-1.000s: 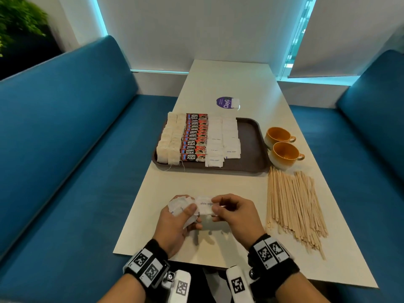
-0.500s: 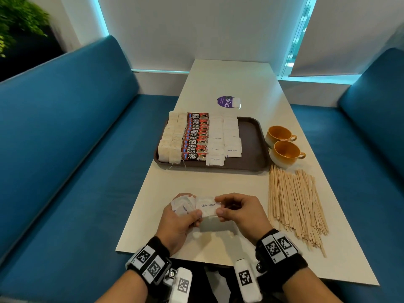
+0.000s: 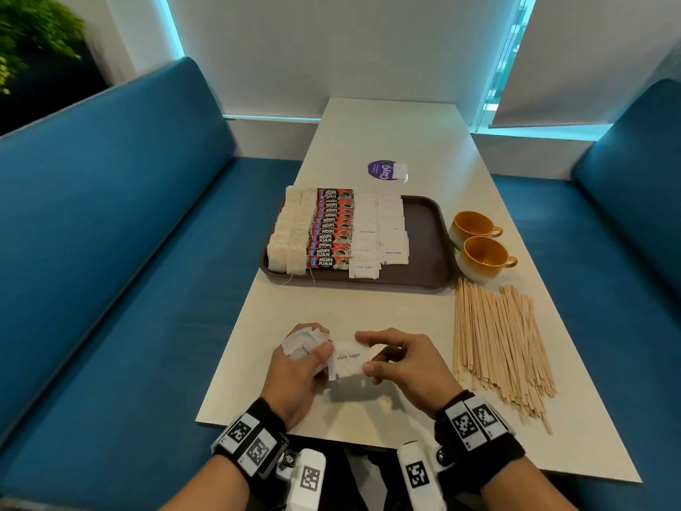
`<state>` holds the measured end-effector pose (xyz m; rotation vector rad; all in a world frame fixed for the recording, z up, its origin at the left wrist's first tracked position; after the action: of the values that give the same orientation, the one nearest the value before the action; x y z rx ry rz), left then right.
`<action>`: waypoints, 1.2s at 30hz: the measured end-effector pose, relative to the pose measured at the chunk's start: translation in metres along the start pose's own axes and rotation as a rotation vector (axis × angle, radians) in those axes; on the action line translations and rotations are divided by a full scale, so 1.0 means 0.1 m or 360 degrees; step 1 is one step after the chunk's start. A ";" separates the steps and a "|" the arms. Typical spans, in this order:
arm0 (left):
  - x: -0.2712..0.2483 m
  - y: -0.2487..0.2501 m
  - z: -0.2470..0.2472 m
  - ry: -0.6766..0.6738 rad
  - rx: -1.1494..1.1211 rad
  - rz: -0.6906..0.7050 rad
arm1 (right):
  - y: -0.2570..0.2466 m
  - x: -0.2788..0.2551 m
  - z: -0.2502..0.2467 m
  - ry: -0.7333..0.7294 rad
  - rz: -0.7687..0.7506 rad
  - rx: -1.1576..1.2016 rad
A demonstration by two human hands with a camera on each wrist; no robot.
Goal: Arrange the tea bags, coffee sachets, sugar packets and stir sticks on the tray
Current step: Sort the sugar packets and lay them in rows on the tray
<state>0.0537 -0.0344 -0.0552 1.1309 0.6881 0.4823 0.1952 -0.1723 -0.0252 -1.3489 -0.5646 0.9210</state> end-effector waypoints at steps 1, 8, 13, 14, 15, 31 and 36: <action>0.01 0.00 0.00 0.0014 0.0001 0.0009 | -0.01 0.00 0.00 0.0010 -0.0006 0.0006; 0.02 -0.06 0.00 -0.0109 0.0068 -0.0010 | -0.05 -0.01 -0.04 0.0166 -0.0065 0.0155; 0.04 -0.10 -0.03 -0.0089 0.0058 0.0053 | -0.04 -0.03 -0.03 0.0142 -0.0026 0.0049; 0.04 -0.10 -0.03 -0.0085 0.0053 0.0060 | -0.03 -0.02 -0.02 0.0118 0.0001 0.0017; 0.04 -0.11 -0.04 -0.0078 0.0050 0.0067 | -0.02 -0.02 -0.01 0.0103 0.0023 -0.0002; 0.08 -0.10 -0.04 -0.0095 0.0005 0.0045 | -0.47 0.89 -0.55 0.0506 -0.0043 -0.0035; 0.10 -0.16 -0.05 -0.0095 0.0043 0.0062 | -0.54 1.47 -0.89 0.0614 0.0048 -0.0231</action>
<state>0.0568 -0.0305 -0.0743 1.1813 0.6234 0.4718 0.3603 -0.1005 -0.0112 -1.6213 -0.3178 0.6281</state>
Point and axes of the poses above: each hand's wrist, its own x-axis towards the middle knuckle, its own z-axis out of the palm, y = z × x, the point moved 1 cm from there along x, towards the middle knuckle, and after that the axes turned 14 degrees about x, right-handed, at the moved point
